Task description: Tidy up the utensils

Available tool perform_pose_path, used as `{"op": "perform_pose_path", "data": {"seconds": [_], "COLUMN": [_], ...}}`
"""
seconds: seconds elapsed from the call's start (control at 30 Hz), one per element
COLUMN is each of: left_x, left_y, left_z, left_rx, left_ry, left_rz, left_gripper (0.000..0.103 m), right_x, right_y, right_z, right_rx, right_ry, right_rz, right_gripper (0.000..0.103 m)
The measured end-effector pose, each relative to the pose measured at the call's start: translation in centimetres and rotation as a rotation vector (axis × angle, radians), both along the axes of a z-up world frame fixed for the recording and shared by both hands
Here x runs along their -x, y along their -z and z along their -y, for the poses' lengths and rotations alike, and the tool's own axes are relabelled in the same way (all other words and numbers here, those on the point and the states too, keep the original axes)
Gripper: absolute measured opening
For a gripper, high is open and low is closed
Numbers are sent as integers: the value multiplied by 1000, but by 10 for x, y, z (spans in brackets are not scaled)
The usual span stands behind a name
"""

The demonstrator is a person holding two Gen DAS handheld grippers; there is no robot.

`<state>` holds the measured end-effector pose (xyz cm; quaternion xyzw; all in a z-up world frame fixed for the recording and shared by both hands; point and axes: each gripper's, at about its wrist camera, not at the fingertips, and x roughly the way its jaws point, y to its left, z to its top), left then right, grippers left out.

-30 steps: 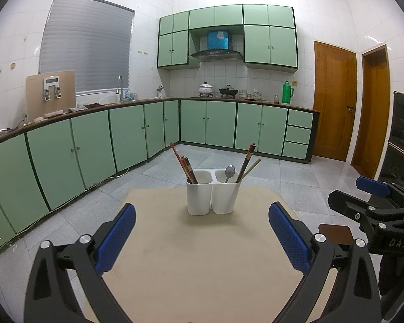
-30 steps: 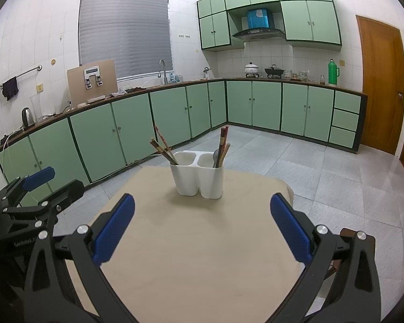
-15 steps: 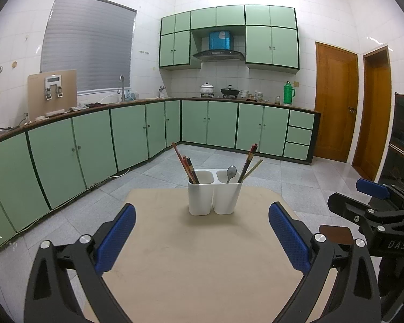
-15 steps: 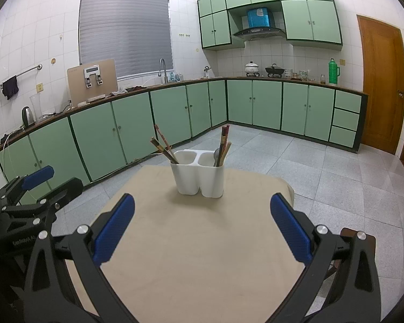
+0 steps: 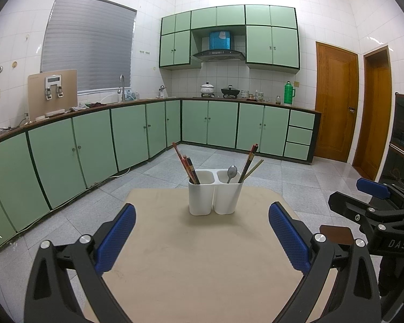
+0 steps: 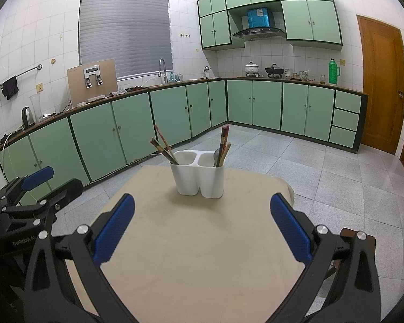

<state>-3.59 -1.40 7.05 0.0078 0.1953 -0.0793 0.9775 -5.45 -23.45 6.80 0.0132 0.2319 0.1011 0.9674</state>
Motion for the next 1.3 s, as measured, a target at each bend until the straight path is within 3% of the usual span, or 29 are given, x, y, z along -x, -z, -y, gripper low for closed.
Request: {"op": "perform_pose_path", "data": {"seconds": [1.3], "left_x": [0], "left_y": [5], "left_z": [4], "left_rx": [4], "left_ry": [1], "left_rz": [-8], "left_gripper": [97], "right_x": [1], "right_y": [2], "right_z": [-1], "right_rx": [2], "right_ry": [2], "right_rz": [-5], "right_gripper": [98]}}
